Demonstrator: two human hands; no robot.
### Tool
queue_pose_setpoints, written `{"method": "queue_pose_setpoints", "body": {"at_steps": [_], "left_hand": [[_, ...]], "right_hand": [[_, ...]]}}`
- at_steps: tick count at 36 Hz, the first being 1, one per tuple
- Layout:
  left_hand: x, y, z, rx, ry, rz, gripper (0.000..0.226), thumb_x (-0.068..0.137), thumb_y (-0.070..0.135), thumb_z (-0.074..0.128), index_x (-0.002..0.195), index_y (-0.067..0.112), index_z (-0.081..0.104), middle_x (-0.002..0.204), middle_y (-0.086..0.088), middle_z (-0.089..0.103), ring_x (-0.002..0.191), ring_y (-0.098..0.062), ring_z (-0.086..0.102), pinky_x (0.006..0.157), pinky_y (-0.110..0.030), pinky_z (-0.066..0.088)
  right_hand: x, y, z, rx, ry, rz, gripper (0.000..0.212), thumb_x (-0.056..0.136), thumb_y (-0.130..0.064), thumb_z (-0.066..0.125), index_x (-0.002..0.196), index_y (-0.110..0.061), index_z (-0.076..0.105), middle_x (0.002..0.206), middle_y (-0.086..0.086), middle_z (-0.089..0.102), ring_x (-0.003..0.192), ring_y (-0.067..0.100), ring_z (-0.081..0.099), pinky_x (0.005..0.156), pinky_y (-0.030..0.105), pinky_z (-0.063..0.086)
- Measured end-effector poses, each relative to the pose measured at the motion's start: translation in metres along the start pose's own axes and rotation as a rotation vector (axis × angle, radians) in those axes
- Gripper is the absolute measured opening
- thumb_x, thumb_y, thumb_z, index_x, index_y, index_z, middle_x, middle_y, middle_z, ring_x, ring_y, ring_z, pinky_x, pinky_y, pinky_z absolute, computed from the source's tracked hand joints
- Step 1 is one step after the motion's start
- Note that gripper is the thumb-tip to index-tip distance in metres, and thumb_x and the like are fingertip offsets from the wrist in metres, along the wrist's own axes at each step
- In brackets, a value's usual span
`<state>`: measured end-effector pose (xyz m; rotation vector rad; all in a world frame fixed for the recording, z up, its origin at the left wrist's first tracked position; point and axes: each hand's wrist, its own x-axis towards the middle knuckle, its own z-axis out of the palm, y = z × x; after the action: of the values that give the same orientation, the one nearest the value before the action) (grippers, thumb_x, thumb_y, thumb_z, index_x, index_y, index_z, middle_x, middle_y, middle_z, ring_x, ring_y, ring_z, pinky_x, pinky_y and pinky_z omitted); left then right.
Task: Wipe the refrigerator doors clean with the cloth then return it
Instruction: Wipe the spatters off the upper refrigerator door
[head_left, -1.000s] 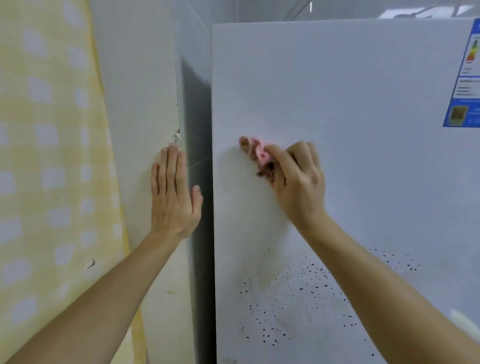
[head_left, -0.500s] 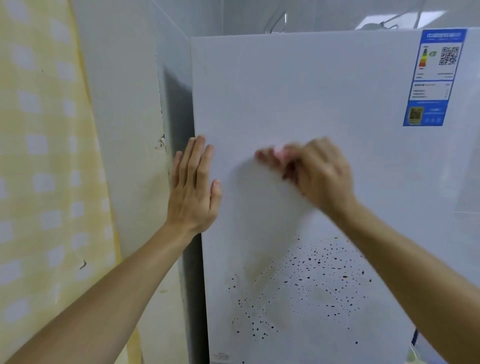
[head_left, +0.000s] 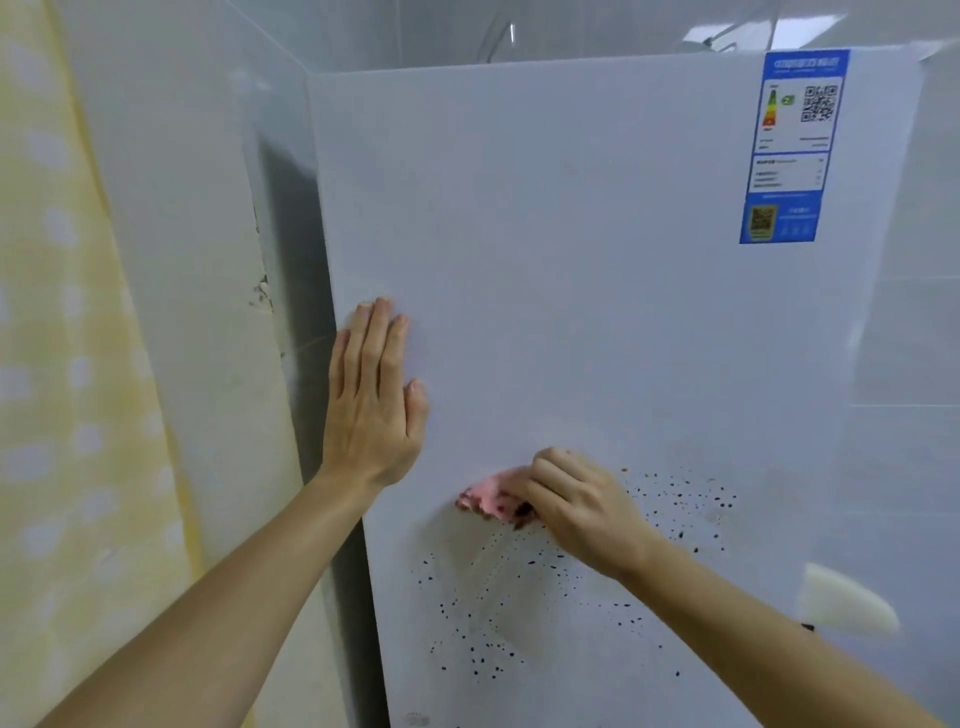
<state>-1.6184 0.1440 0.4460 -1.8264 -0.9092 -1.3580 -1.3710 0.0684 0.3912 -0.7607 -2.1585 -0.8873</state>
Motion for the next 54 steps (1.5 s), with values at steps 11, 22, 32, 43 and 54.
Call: {"method": "queue_pose_setpoints", "body": {"at_steps": [11,22,32,43,54], "left_hand": [[0.009,0.014,0.006,0.004,0.019,0.025,0.064,0.101,0.018,0.042,0.161,-0.001,0.026,0.171,-0.020,0.022,0.161,-0.034,0.016,0.132,-0.050,0.007],[0.019,0.037,0.019,-0.043,0.048,0.044,0.065,0.100,0.014,0.044,0.160,-0.003,0.027,0.171,-0.022,0.021,0.161,-0.034,0.014,0.132,-0.053,0.010],[0.025,0.059,0.021,-0.040,0.036,0.044,0.066,0.100,0.015,0.045,0.161,-0.002,0.027,0.171,-0.020,0.021,0.161,-0.033,0.015,0.132,-0.052,0.009],[0.033,0.071,0.031,-0.029,0.044,0.018,0.065,0.098,0.014,0.041,0.160,-0.002,0.030,0.170,-0.020,0.024,0.160,-0.036,0.016,0.131,-0.055,0.012],[0.035,0.083,0.031,-0.018,0.069,-0.022,0.064,0.096,0.009,0.042,0.158,-0.004,0.033,0.169,-0.022,0.027,0.159,-0.038,0.016,0.130,-0.056,0.015]], "right_hand": [[0.090,0.097,-0.099,-0.206,0.588,0.357,0.019,0.102,-0.008,0.059,0.099,-0.002,0.077,0.093,0.019,0.066,0.087,0.035,0.057,0.072,0.041,0.047],[0.028,0.046,-0.041,-0.025,0.367,0.234,0.029,0.109,-0.024,0.058,0.100,-0.006,0.079,0.094,0.009,0.069,0.082,0.027,0.060,0.072,0.034,0.053],[-0.021,0.068,-0.062,-0.096,0.142,0.080,0.026,0.108,-0.013,0.053,0.105,-0.005,0.078,0.096,0.010,0.070,0.083,0.028,0.063,0.071,0.036,0.054],[0.068,0.132,-0.118,-0.127,0.615,0.515,0.025,0.103,-0.010,0.055,0.109,-0.001,0.077,0.090,0.018,0.062,0.088,0.036,0.057,0.076,0.030,0.040],[-0.090,0.075,-0.054,-0.059,-0.022,0.047,0.024,0.091,0.000,0.077,0.113,-0.008,0.078,0.095,0.003,0.067,0.088,0.021,0.059,0.070,0.032,0.051]]}}
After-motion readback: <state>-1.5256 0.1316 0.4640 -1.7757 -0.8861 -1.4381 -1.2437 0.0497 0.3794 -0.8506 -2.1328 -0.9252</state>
